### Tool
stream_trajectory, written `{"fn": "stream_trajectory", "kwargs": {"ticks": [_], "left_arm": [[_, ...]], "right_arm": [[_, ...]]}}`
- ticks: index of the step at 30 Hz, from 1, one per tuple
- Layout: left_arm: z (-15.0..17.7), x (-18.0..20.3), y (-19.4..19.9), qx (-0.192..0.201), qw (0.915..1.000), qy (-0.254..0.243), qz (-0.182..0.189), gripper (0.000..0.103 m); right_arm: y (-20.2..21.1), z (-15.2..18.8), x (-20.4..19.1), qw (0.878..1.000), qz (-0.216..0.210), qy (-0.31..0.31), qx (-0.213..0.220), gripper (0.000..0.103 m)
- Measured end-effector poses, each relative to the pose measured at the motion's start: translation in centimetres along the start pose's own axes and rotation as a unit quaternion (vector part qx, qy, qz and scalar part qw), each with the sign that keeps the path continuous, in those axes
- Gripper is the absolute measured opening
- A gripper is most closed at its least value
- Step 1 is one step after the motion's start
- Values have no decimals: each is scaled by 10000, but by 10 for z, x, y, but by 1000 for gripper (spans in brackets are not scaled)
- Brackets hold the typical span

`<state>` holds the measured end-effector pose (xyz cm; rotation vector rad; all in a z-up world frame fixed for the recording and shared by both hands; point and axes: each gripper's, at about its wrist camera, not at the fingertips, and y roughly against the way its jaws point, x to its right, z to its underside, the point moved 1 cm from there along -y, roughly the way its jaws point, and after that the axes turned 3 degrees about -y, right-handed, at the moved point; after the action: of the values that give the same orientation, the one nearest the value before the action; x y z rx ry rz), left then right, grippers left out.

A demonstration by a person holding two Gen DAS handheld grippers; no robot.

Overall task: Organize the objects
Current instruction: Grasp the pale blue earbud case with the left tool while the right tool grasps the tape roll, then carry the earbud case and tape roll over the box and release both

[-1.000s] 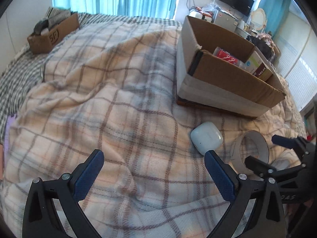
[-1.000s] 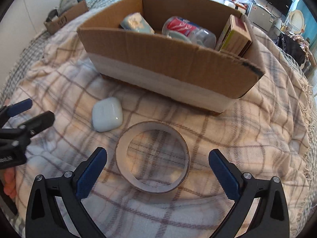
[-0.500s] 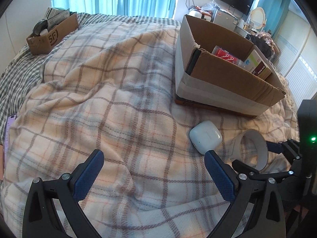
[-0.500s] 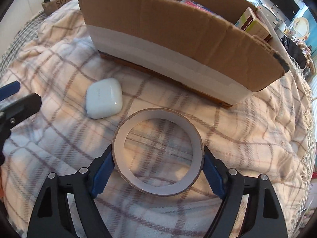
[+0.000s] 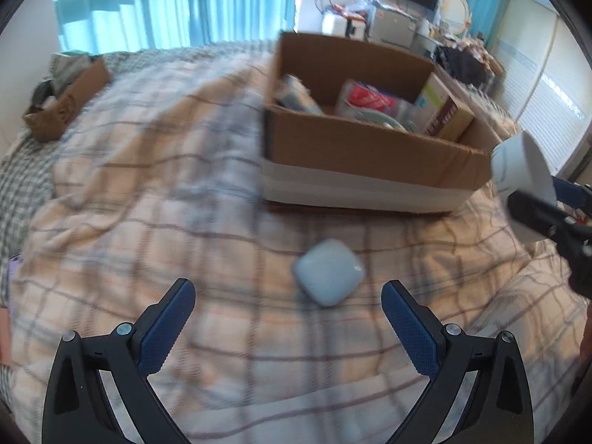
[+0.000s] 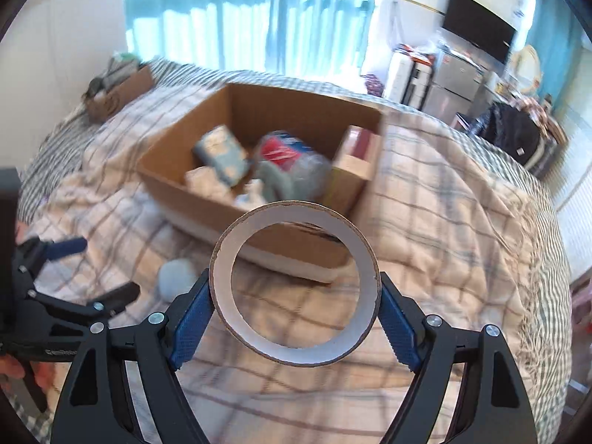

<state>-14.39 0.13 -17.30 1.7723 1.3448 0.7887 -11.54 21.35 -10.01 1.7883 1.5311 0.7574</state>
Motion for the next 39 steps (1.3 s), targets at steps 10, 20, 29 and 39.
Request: {"fn": "stream_trajectory", "kwargs": {"ticks": [10,20,29,39], "left_arm": [[-13,31,-52,-396,9987,-163,279,93],[-8,26,-69,-645,9961,-82,602,55],[7,18,-26,-448,9966,-117,687,55],[11,2,29,-74,9982,-83,591,55]], "right_arm": [[-24,10,28,9992,-131,-338,-165,82],[-34,13,21,9992,-150,-255,-274,82],[-5,12,13,9988,-250,-421,-37,82],[39,8,-14,9988,-262,-272,303,82]]}}
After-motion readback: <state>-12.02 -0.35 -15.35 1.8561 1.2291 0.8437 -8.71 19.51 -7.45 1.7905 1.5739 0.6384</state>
